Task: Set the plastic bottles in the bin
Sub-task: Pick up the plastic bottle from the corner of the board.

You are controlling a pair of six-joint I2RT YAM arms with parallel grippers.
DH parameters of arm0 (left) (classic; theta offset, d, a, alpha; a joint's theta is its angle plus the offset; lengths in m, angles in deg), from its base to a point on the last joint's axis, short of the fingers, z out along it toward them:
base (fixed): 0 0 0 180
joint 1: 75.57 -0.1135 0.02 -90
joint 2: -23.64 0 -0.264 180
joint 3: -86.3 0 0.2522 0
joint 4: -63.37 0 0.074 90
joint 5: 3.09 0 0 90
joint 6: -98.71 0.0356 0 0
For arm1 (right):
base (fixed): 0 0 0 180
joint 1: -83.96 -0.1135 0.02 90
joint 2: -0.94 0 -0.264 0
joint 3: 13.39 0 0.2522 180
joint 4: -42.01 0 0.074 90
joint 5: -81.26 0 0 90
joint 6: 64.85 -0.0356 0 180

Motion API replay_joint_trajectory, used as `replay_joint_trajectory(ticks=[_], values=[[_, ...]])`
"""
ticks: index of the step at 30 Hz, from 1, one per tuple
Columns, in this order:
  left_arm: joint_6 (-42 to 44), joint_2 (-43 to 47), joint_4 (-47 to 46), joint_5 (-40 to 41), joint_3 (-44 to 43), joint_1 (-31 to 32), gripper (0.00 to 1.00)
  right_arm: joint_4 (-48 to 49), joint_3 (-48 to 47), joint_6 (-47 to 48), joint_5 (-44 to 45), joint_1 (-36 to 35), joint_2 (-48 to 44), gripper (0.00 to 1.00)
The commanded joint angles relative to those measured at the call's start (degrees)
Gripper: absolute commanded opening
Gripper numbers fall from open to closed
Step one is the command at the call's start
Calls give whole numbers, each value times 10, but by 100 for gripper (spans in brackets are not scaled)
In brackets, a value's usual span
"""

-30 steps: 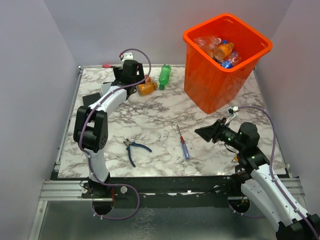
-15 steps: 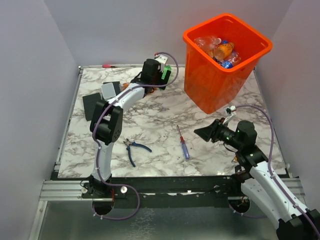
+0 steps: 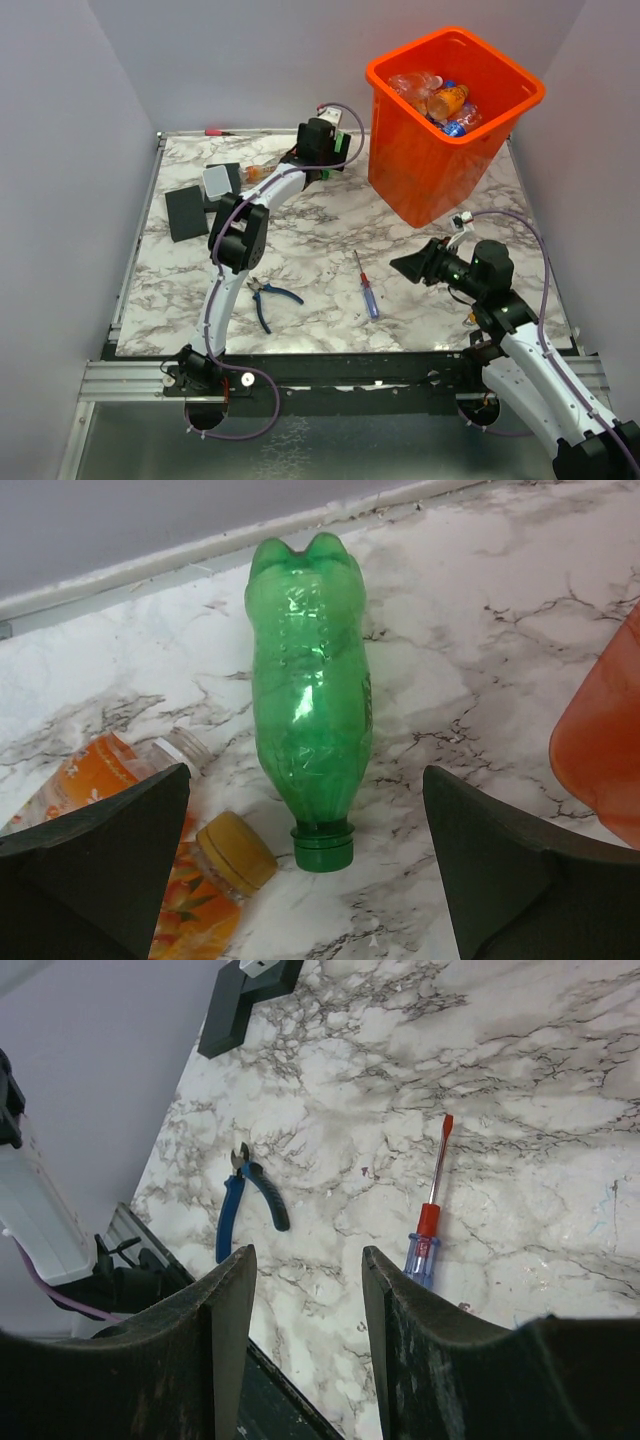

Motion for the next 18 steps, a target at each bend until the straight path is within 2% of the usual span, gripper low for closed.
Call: replay_joint_trajectory(ticks=[1, 9, 18], values=[[-40, -39, -15, 32, -27, 3, 99, -12, -14, 9, 19, -4, 0, 50], [-53, -62, -46, -11, -19, 8, 95, -14, -9, 6, 20, -4, 5, 50], [-79, -92, -59, -6, -21, 9, 77, -36, -15, 16, 34, -5, -7, 50]])
